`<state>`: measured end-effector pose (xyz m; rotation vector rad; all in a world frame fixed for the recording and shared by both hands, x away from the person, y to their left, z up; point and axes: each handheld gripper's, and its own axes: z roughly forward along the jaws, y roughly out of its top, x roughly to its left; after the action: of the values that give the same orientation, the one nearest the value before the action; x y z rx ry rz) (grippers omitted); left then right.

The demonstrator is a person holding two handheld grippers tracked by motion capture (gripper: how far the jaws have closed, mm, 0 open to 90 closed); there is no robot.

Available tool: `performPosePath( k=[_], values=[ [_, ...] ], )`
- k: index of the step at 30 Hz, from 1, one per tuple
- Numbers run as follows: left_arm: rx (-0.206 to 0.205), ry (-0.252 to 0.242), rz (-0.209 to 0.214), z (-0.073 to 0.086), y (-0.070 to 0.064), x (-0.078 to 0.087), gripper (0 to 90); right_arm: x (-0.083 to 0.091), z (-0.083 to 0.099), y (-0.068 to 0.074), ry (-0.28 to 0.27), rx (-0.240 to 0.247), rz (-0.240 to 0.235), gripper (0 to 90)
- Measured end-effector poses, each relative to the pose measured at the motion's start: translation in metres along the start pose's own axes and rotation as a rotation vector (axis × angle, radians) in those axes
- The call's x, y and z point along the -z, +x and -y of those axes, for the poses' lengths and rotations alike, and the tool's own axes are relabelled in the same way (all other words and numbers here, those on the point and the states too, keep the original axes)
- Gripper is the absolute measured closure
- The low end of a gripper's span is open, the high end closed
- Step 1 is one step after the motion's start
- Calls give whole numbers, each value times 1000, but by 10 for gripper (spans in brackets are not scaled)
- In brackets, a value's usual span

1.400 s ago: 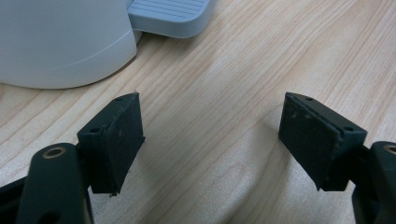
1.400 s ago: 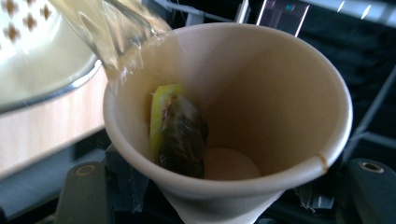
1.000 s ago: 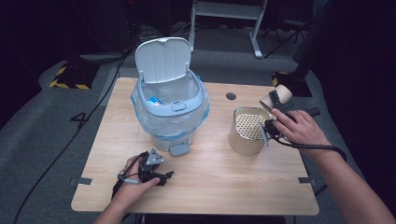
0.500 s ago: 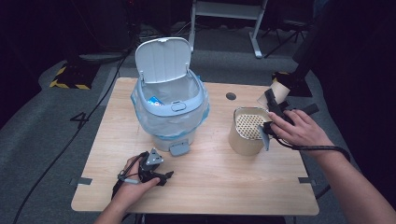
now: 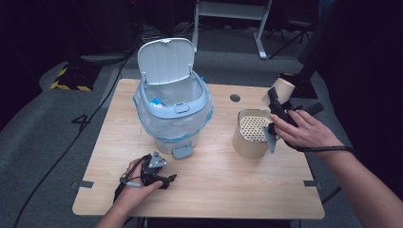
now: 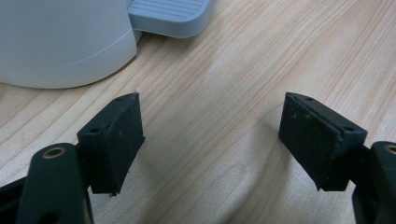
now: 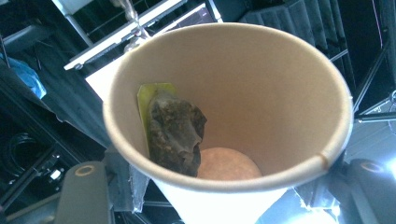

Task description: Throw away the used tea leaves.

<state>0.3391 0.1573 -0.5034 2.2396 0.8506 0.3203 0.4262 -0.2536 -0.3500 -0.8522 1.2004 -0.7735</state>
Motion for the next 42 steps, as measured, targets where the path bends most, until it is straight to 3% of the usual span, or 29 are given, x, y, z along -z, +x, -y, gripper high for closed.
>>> performPosePath(
  k=[13, 15, 16, 19, 27, 33, 36, 37, 42],
  values=[
    [0, 0, 0, 0, 0, 0, 220, 1, 11, -8, 42, 21, 10, 321],
    [0, -1, 1, 0, 0, 0, 219, 2, 6, -9, 45, 42, 15, 323],
    [1, 0, 0, 0, 0, 0, 219, 2, -4, -9, -2, 94, -4, 324],
    [2, -1, 1, 0, 0, 0, 218, 0, -1, -11, 35, 70, 12, 325],
    [3, -2, 2, 0, 0, 0, 215, -2, 4, -16, 40, 85, 9, 322],
    [3, -2, 1, 0, 0, 0, 215, -4, 12, -18, 37, 34, -2, 318],
    [3, -2, 2, 0, 0, 0, 215, -4, 16, -18, 19, -39, -23, 309],
    [3, -2, 2, 0, 0, 0, 215, -4, 16, -18, 19, -39, -23, 309],
    [2, -2, 3, 0, 0, 0, 213, -4, 27, -20, -53, -341, -114, 302]
  ],
)
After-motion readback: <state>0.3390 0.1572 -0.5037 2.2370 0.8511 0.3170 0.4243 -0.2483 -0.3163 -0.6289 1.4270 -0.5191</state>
